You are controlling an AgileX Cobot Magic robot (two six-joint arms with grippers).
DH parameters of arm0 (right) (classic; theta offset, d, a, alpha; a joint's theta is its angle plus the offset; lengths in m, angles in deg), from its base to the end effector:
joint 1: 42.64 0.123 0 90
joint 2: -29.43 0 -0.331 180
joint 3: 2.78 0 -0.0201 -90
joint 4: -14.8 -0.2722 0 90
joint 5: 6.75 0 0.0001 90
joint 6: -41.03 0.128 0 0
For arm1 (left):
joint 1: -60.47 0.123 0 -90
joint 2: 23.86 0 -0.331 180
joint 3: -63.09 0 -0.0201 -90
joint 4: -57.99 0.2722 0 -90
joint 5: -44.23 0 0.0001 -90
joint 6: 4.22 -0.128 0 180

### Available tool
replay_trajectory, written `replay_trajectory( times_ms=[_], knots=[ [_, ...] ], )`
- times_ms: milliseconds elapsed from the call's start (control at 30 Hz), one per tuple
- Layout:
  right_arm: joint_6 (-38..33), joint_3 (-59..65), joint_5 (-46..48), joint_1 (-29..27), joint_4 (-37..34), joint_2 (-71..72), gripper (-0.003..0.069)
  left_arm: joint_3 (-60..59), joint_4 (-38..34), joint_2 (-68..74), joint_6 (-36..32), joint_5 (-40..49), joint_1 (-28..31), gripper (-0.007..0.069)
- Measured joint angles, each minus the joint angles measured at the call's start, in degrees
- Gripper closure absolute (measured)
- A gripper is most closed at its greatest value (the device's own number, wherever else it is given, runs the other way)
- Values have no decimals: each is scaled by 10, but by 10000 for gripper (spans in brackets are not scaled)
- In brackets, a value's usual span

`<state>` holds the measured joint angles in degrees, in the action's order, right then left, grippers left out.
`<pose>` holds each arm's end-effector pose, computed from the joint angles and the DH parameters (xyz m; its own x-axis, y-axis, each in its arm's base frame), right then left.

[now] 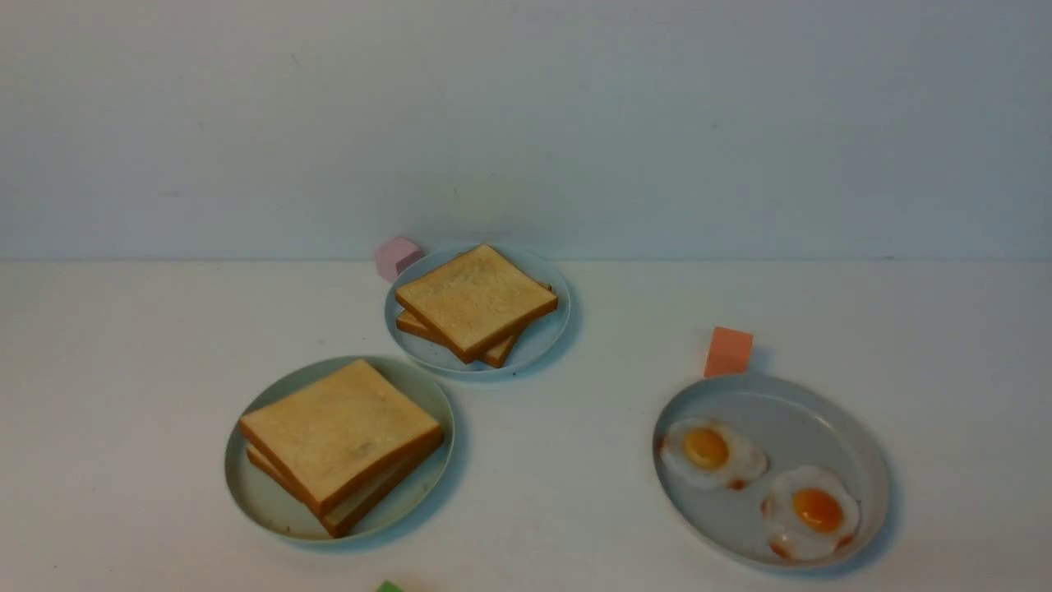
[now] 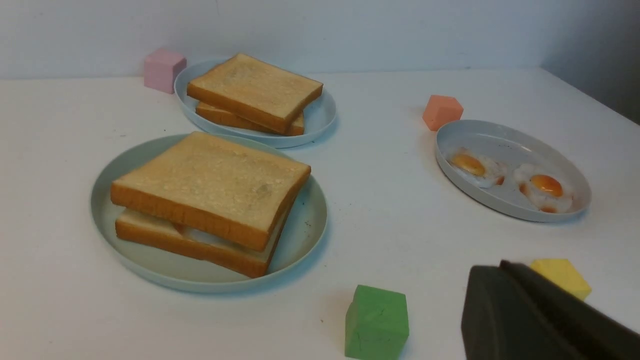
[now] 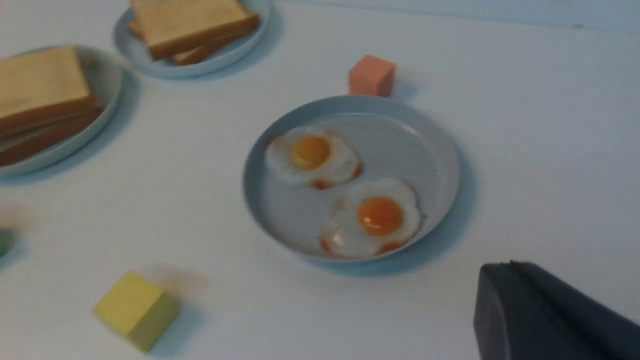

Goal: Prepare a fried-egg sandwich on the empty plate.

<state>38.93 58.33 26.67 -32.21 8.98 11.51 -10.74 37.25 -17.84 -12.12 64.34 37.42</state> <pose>0.0643 0.0191 0.2478 -0.3841 -0.0218 -0.9230 -0.2133 0.9748 0.0658 0.0498 -0.0382 0.2060 -0.2382 -0.1169 -0.9642 0.4607 0.8603 -0.2181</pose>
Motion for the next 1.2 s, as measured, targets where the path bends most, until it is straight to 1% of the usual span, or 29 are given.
replay_trajectory(
  times_ms=[33, 100, 233, 467, 1200],
  knots=[
    [-15, 52, -29, -35, -29, 32, 671, 0, 0, 0, 0, 0, 0, 638],
    [-36, 101, -45, -64, -50, 61, 671, 0, 0, 0, 0, 0, 0, 638],
    [-54, 159, -66, -94, -58, 91, 671, 0, 0, 0, 0, 0, 0, 637],
    [-55, 179, -99, -98, -55, 118, 671, 0, -1, 0, 0, 1, 0, 634],
    [-55, 181, -105, -98, -52, 118, 662, 0, -1, 0, 0, 1, 0, 618]
  ],
)
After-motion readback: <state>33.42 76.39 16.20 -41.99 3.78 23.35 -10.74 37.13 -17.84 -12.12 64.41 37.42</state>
